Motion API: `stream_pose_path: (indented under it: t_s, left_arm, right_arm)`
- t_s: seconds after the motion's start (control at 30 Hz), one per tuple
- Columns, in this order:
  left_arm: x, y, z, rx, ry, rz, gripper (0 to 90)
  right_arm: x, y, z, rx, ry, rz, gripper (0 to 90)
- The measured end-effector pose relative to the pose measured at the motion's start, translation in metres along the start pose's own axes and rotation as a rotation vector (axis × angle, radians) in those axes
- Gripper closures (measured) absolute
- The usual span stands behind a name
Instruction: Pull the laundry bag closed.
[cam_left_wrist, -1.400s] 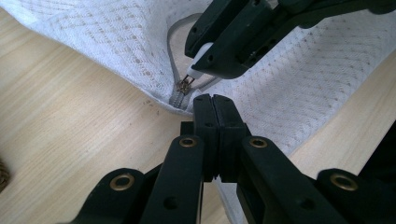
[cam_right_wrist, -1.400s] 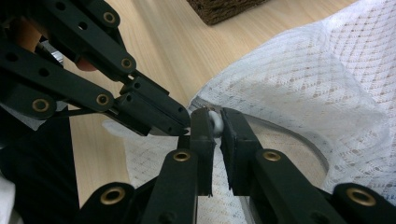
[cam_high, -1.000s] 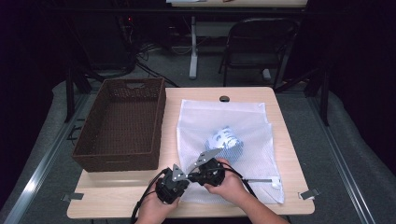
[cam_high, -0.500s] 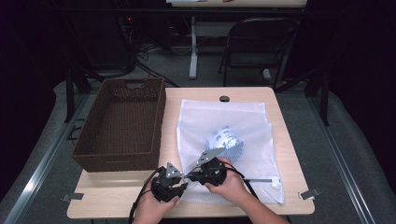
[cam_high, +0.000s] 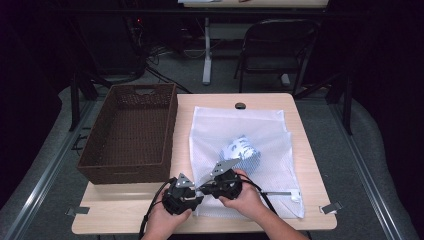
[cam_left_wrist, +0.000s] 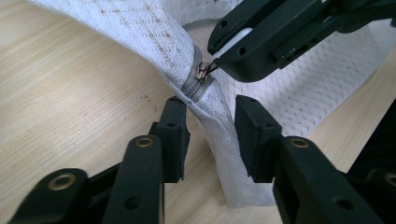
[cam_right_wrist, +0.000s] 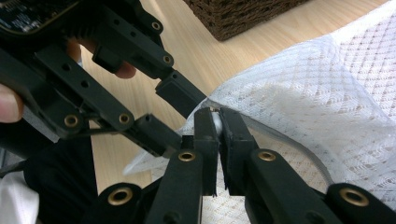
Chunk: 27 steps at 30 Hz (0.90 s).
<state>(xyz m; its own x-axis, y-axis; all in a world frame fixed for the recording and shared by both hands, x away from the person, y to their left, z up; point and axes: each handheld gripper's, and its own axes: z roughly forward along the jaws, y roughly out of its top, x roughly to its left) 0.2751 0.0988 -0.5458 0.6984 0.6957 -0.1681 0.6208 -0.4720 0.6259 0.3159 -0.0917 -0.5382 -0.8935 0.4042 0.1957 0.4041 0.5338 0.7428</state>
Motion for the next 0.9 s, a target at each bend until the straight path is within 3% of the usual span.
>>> stream_pose_path:
  t_s: [0.17,0.37,0.9]
  left_arm:
    - [0.0011,0.0002,-0.0010,-0.006,0.005,-0.007,70.3]
    - [0.0033,0.0005,-0.0036,-0.026,0.025,-0.037,82.2]
    - [0.0011,0.0028,-0.0068,-0.026,0.069,0.011,86.9]
  right_arm:
    - [-0.0021,-0.0011,0.0002,0.007,0.008,0.016,86.1]
    - [-0.0044,-0.0021,0.0003,0.007,0.009,0.025,85.9]
    - [-0.0073,-0.0041,-0.0009,0.013,0.021,0.052,83.3]
